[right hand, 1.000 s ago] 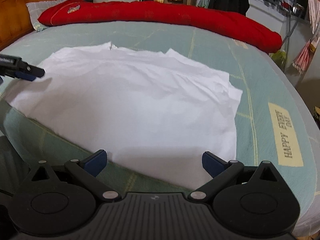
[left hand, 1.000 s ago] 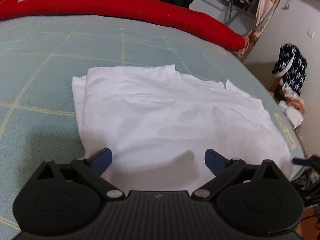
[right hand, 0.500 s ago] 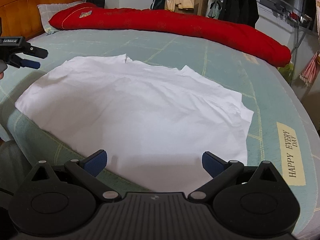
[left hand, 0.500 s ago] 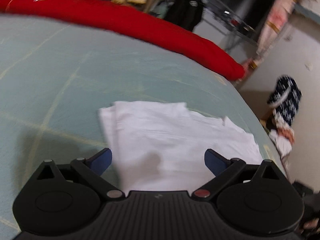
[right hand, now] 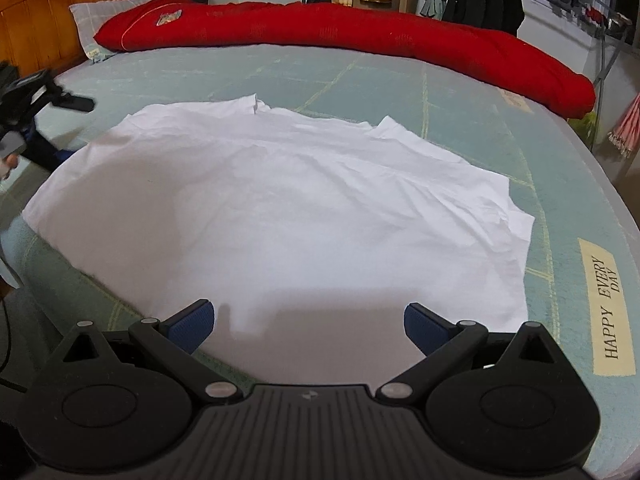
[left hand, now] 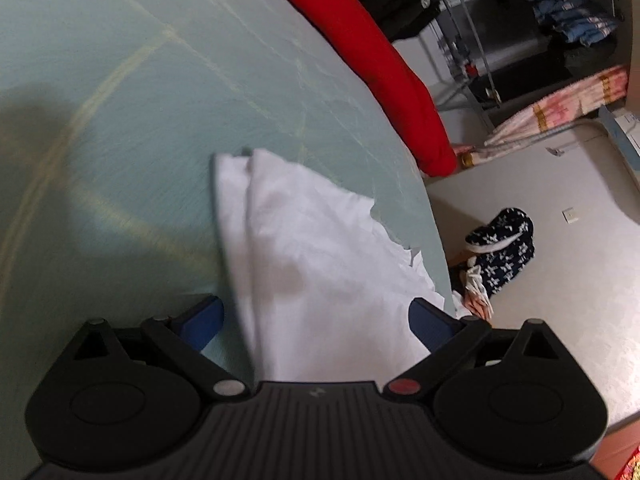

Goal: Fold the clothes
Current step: 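Roll the left tool and close it on the white shirt edge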

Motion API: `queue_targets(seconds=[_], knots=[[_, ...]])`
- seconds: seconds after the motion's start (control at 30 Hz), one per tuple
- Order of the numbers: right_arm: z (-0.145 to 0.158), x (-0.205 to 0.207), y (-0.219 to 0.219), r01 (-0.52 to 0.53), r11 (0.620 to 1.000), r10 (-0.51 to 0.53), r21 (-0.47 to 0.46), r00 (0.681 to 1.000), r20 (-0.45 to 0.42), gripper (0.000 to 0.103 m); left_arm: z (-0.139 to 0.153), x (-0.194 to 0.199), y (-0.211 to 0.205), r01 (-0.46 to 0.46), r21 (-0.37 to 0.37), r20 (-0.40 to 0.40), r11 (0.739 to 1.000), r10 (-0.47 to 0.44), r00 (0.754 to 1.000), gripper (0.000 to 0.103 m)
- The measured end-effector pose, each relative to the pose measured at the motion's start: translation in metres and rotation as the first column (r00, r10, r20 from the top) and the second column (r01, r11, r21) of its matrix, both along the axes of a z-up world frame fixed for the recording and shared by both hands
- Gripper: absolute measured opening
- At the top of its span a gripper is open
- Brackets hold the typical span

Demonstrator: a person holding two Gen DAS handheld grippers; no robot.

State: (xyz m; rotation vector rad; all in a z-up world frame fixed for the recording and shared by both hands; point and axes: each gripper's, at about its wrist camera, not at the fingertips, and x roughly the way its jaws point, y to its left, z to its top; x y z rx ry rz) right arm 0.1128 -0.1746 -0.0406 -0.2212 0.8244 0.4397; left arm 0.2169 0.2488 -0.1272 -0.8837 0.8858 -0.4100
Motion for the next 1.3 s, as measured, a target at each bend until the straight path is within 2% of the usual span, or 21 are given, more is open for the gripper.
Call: queue_targets(seconds=[0.17,0.3,0.57,0.67,0.8,0.9,1.07,1.17,1.3], knots=[[-0.005,0.005,0.005,0.011,1.000,-0.011,-0.023,1.000,-0.008,0.103,-0.003,0.032,-0.008,0.048,0.024,0.029,0.999,-0.049,0.998,0.099],[-0.006,0.004,0.007,0.000,1.000,0.000,-0.029,1.000,-0.009,0.103,-0.002,0.026,-0.010,0.068,0.023,0.048,0.997,-0.069,0.996,0.099],[-0.006,0.001,0.007,-0.007,1.000,0.007,-0.022,1.000,-0.009,0.103,0.002,-0.017,-0.017,0.137,-0.012,0.073,0.990,-0.136,0.988,0.099],[-0.007,0.000,0.006,-0.007,1.000,0.007,-0.017,1.000,-0.015,0.103,-0.002,-0.014,-0.017,0.158,-0.003,0.097,0.987,-0.157,0.983,0.099],[-0.007,0.000,0.007,-0.007,1.000,0.006,-0.013,1.000,-0.013,0.103,-0.005,0.006,-0.012,0.161,-0.041,0.112,0.986,-0.155,0.981,0.099],[-0.007,-0.001,0.009,-0.011,1.000,0.011,-0.010,1.000,-0.011,0.103,-0.005,0.016,-0.013,0.166,-0.042,0.117,0.985,-0.160,0.980,0.099],[-0.008,-0.001,0.010,-0.020,1.000,0.019,-0.009,1.000,-0.016,0.103,-0.003,-0.006,-0.012,0.217,-0.057,0.118,0.974,-0.210,0.971,0.099],[-0.009,0.000,0.009,-0.020,1.000,0.020,-0.001,1.000,-0.025,0.103,-0.002,-0.015,-0.015,0.268,-0.024,0.136,0.963,-0.262,0.955,0.099],[-0.013,0.002,0.009,-0.012,1.000,0.012,0.002,0.999,-0.035,0.103,-0.007,-0.007,-0.009,0.232,-0.063,0.109,0.971,-0.224,0.968,0.093]])
